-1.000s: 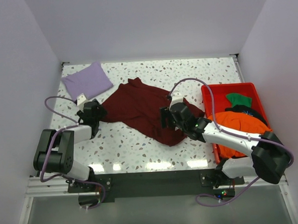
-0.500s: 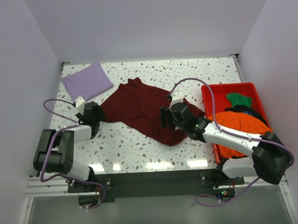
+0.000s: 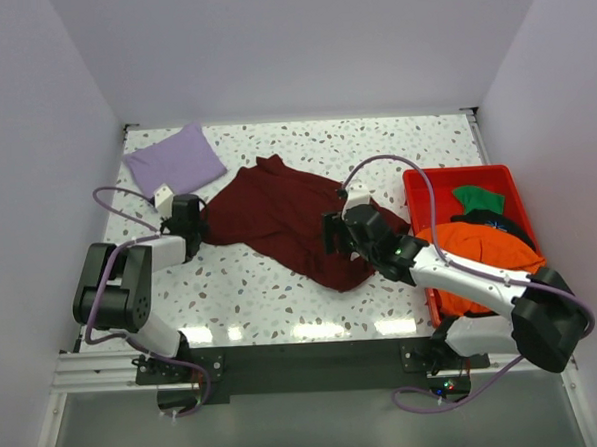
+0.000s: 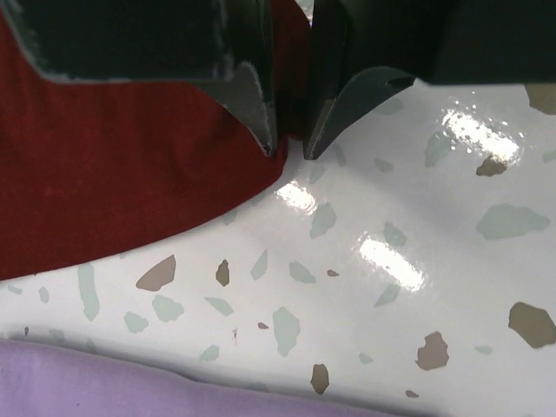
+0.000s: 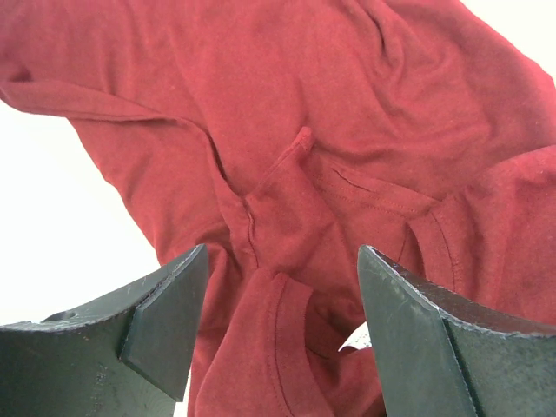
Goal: Fold and stack the t-shirts
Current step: Flatten the tshirt out
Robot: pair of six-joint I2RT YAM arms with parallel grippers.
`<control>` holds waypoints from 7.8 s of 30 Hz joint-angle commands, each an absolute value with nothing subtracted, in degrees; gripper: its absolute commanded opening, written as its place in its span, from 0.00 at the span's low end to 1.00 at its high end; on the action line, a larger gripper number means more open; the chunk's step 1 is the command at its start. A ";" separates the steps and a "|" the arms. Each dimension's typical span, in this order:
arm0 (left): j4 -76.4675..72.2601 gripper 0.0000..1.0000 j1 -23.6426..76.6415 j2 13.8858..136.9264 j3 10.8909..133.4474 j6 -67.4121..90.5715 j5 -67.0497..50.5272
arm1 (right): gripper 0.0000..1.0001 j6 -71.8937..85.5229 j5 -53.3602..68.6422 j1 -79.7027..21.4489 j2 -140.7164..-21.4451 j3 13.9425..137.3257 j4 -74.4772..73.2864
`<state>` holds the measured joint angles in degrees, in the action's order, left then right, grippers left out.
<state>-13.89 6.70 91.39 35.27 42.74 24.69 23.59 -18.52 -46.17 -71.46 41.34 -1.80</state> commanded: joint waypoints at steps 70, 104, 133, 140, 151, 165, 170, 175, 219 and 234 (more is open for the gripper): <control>-21.62 0.00 4.04 78.57 35.07 38.06 14.42 | 0.68 42.01 -30.85 -63.20 -64.68 41.48 -23.56; -23.47 0.00 4.04 81.04 35.16 37.62 11.60 | 0.53 28.04 -14.06 -46.06 -84.55 39.99 5.97; -23.29 0.00 4.04 79.98 34.81 37.44 11.43 | 0.00 25.22 -14.51 -64.76 -91.82 55.98 -5.27; -23.38 0.00 4.04 79.80 34.72 37.53 11.34 | 0.31 26.19 -15.98 -68.55 -93.17 59.07 -10.89; -24.26 0.00 4.04 80.33 34.72 36.65 9.93 | 0.52 25.58 -8.73 -54.87 -84.38 50.98 -0.28; -24.87 0.00 4.04 80.95 34.63 36.39 9.76 | 0.47 25.93 1.39 -47.90 -94.03 48.07 10.89; -24.96 0.00 4.04 80.95 34.63 36.30 9.84 | 0.47 25.66 3.33 -47.46 -98.16 49.92 11.78; -24.79 0.00 4.04 80.95 34.63 36.30 9.93 | 0.48 25.84 5.89 -47.46 -98.61 49.31 12.92; -23.82 0.00 4.04 80.16 34.54 36.30 11.25 | 0.00 22.59 -9.32 -47.46 -68.74 43.60 -4.91; -24.08 0.00 4.04 77.52 34.01 35.51 11.07 | 0.00 21.98 -17.31 -43.25 -66.27 41.91 -5.01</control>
<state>-21.69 4.49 80.31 34.11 37.74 10.66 23.27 -13.30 -45.87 -66.04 38.92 -6.90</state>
